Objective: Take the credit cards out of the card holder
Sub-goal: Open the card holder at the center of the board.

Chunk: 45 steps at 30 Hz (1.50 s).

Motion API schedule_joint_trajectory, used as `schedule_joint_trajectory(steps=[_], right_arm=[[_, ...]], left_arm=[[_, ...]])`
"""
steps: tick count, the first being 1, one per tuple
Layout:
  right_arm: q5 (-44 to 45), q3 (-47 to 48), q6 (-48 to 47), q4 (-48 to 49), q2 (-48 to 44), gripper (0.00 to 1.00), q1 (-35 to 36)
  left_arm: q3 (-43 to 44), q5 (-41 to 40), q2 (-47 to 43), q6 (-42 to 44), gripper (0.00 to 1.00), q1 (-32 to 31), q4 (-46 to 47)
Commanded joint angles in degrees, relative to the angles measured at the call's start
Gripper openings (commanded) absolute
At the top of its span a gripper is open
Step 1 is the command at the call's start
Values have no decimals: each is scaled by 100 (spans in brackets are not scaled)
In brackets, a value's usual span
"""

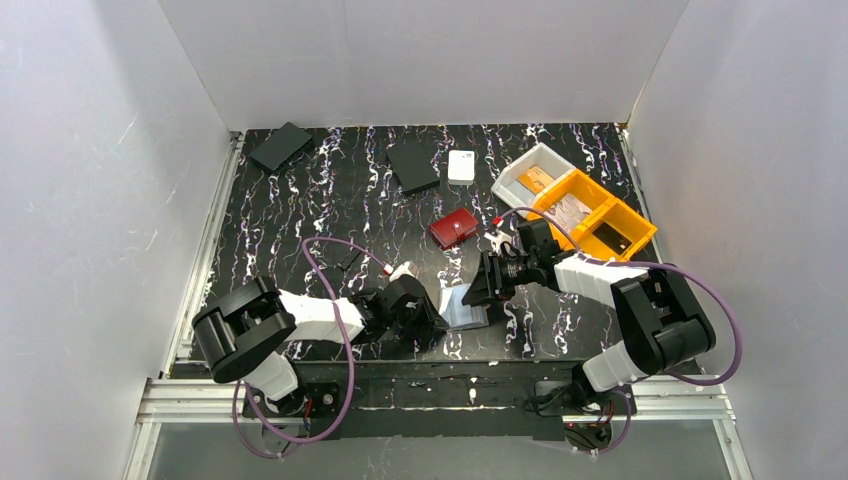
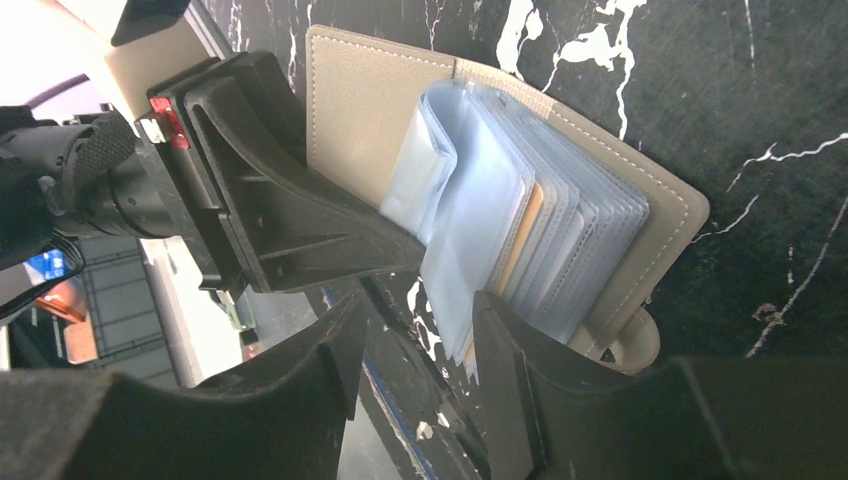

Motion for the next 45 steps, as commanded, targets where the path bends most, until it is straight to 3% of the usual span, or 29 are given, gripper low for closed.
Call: schedule_joint_trajectory(steps=[1, 18, 29, 33, 40, 45], right_arm=[[-262, -144, 423, 522, 123, 52, -6], [-781, 37, 754, 961, 492, 55, 59], [-681, 1123, -658, -391, 1168, 60, 642], [-450, 1370, -767, -470, 1293, 60, 862], [-349, 1711, -922, -773, 1735, 59, 1045], [-322, 1880, -935, -872, 1834, 59, 1174]], left_arm=[[-68, -1, 170, 21, 10, 22, 14], [-119, 247, 258, 64, 14, 27, 276], [-245, 352, 168, 109, 21, 86, 333], [-421, 354, -54, 159, 28, 124, 343], [-885, 410, -623, 201, 48, 184, 332], [-1392, 346, -1309, 137, 51, 182, 330]])
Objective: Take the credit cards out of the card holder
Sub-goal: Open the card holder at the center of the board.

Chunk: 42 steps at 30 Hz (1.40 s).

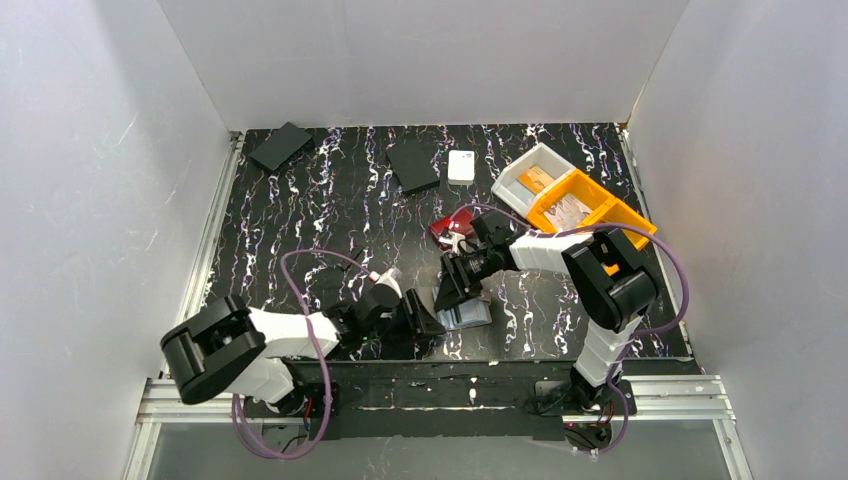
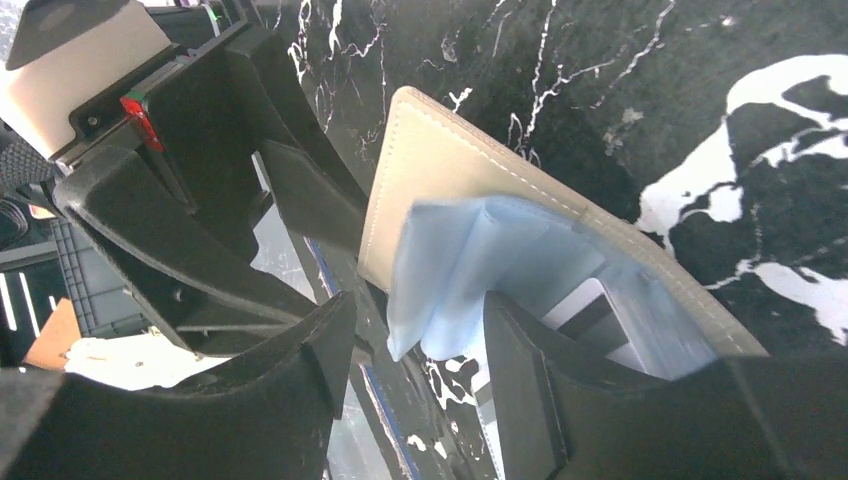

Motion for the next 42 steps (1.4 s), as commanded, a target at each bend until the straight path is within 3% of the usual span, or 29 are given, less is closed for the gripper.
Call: schedule_joint_trajectory(steps=[1, 11, 15, 20, 29, 42], right_arm=[[97, 322, -162, -284, 96, 59, 180], [130, 830, -163, -480, 399, 60, 494], [99, 979, -288, -657, 476, 60, 538], [-295, 1189, -396, -773, 447, 62, 578], [-518, 1256, -210, -585, 539, 62, 675], [-587, 1858, -157, -829, 1106, 63, 683]], left_arm=[[-518, -143, -626, 83, 51, 3, -417], [-1126, -375, -2373, 401, 50, 7, -627], [-990, -353, -2602, 552, 42, 4, -791], [-790, -220, -2596, 680, 33, 15, -852], [-732, 78, -2742, 1021, 33, 9, -844], [-102, 716, -1599, 1633, 33, -7, -295]])
